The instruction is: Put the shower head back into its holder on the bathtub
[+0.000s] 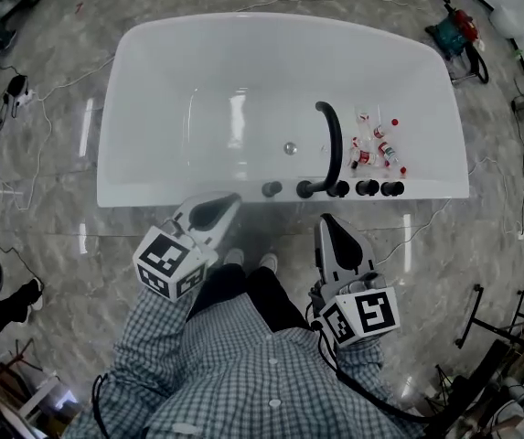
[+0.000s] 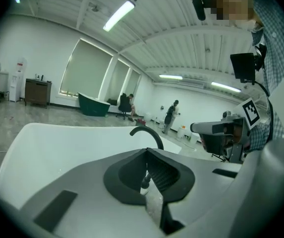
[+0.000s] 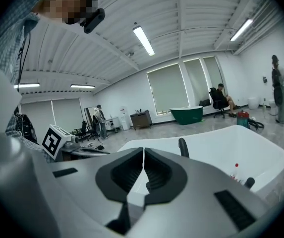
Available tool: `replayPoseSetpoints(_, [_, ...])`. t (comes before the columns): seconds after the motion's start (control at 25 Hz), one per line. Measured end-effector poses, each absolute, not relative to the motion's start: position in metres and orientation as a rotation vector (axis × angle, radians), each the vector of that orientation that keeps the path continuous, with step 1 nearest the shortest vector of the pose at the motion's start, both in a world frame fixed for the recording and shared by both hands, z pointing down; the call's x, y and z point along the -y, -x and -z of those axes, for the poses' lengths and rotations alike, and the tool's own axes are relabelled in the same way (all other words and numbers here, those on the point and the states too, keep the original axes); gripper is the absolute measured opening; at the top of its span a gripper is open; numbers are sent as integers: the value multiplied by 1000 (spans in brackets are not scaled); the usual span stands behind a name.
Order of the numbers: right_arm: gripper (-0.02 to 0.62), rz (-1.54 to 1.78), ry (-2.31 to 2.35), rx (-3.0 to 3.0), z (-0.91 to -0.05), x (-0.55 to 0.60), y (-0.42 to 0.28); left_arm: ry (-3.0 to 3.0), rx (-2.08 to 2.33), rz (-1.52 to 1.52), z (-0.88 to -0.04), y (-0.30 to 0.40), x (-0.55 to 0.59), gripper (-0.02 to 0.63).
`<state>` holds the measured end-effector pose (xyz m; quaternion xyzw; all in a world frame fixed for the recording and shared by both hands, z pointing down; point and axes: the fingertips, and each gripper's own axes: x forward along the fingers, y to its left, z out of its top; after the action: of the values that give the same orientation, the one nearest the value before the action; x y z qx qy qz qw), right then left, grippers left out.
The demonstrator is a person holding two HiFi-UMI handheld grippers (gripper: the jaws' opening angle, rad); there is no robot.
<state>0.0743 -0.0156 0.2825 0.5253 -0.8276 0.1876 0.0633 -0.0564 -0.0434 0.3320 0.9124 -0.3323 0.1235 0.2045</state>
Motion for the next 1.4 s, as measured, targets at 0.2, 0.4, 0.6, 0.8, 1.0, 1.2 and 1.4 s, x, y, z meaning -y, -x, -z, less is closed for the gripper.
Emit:
replayPoseSetpoints(0.2, [18,-519,-1567,2546,-261,15,-68,-2551,1008,-348,-298,71,37,11])
replayPoseSetpoints(0.4, [18,-471,-1556,2586,-243,17,-65,-2578,1047,-331,-268,78,28,11])
replayPoseSetpoints(0.6, [18,-405,-1549,2636,-217,23,-63,-2601,1037,-325,-242,71,15,11])
replayPoseSetpoints(0.8, [18,-337,-1544,2671,-200,21,-62,-2642,1024,-281,-222,63,3,11])
replayPoseSetpoints(1.0, [18,-273,-1548,2687,-183,17,-60,-2659,1029,-232,-206,62,3,11])
replayPoseSetpoints(1.2, [18,-248,-1563,2692,-180,22,-59,-2681,1052,-226,-207,61,12,11])
replayPoseSetpoints(1.4, [18,-235,-1568,2699,-178,28,-59,-2696,1034,-210,-204,55,14,11])
